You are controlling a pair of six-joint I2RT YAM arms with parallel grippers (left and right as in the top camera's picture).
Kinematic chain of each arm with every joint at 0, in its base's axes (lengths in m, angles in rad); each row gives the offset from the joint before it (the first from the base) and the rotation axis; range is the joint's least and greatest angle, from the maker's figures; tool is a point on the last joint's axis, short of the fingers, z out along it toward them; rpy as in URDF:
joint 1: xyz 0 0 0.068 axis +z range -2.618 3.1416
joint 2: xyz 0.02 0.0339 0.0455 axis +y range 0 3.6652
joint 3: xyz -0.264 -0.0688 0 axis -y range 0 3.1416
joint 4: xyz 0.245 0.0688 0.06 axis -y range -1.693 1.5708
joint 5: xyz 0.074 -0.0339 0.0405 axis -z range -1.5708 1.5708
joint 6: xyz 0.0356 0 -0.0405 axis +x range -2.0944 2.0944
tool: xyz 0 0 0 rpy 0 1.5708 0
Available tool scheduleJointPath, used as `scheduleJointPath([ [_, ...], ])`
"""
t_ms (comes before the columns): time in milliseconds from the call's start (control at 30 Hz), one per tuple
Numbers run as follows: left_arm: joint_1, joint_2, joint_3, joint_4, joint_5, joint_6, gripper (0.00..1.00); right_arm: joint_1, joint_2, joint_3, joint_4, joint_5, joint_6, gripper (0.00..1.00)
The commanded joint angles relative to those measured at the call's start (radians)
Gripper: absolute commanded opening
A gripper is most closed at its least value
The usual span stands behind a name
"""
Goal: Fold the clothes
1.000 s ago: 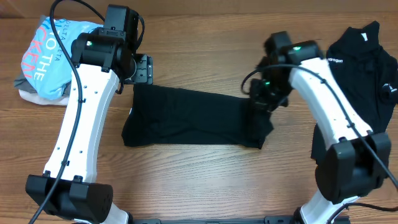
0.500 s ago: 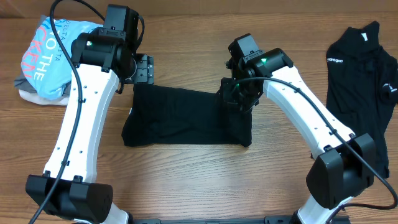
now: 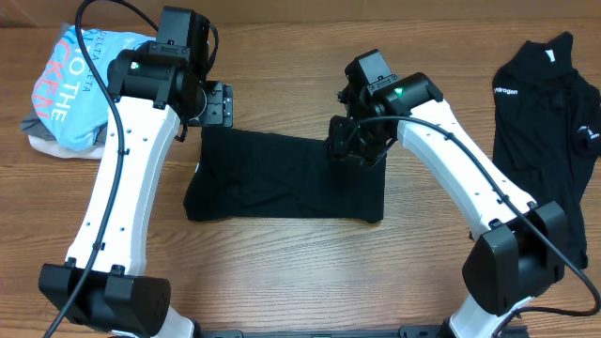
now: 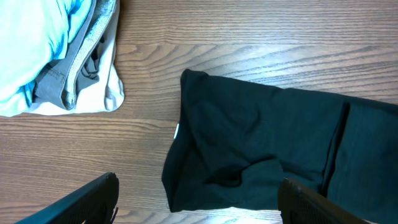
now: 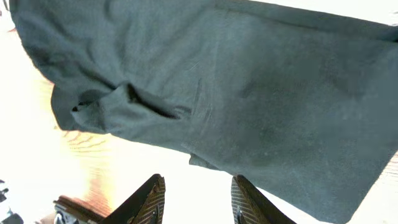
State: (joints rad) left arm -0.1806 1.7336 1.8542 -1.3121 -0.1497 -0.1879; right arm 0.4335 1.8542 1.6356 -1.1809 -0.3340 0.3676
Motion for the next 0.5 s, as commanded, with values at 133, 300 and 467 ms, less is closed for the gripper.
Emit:
scheduleJointPath([
  [133,0.005,-0.005,-0.015,-0.008,0.056,0.01,0.87,-0.006,-0.008,0.009,-0.049,0.134,-0.027,0.44],
  [300,0.034,-0.004,-0.13,0.014,0.148,0.101,0.87,-0.117,-0.008,0.009,-0.124,0.184,-0.057,0.72],
  [467,0.119,-0.004,-0.277,0.064,0.346,0.241,0.88,-0.219,-0.008,0.009,-0.145,0.184,-0.088,0.89],
])
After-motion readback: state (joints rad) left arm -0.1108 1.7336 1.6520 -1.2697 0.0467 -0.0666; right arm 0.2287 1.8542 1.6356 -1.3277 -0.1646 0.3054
